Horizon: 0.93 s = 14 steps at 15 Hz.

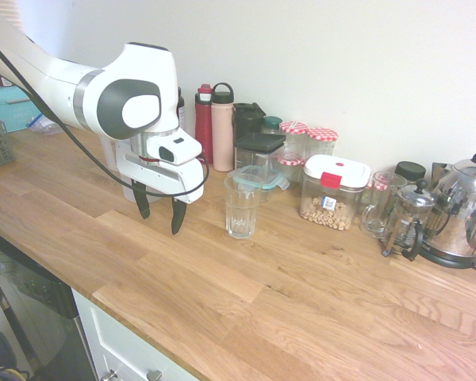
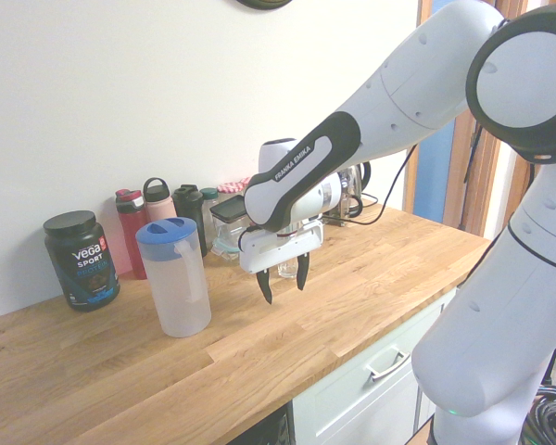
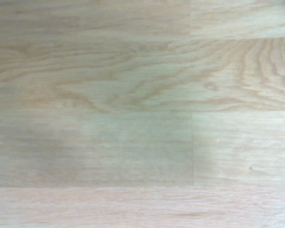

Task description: Pour me some water

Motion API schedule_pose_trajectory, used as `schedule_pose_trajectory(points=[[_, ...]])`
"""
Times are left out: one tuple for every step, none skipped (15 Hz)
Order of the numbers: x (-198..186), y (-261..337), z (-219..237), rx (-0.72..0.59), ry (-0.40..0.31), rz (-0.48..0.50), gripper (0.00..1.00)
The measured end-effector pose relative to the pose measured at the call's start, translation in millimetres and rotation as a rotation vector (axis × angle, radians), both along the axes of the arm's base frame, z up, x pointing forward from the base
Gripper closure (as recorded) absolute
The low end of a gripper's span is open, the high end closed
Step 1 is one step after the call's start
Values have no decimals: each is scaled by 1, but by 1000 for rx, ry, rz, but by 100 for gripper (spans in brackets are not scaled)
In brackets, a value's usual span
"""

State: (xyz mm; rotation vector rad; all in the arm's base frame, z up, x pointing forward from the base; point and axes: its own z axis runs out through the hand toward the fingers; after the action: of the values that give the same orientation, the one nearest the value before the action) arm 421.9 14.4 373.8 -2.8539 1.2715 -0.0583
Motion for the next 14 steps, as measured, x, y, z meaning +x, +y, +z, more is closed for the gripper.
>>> schedule_pose_trajectory(points=[[0, 0, 0, 0, 1, 1, 0], [0, 0, 1, 0, -2, 2, 0], [0, 2, 4, -1, -11, 4, 0], [-1, 7, 9, -5, -23, 10, 0], [-4, 18, 17, -11, -38, 18, 0], [-9, 31, 27, -20, -56, 31, 0], [-16, 46, 37, -30, -75, 46, 0], [-25, 62, 49, -38, -103, 59, 0], [-33, 79, 58, -45, -133, 68, 0], [-41, 98, 66, -53, -164, 75, 0], [-47, 116, 72, -56, -197, 85, 0], [-51, 131, 77, -55, -228, 94, 0], [-52, 142, 81, -50, -261, 100, 0], [-52, 151, 86, -43, -298, 106, 0]])
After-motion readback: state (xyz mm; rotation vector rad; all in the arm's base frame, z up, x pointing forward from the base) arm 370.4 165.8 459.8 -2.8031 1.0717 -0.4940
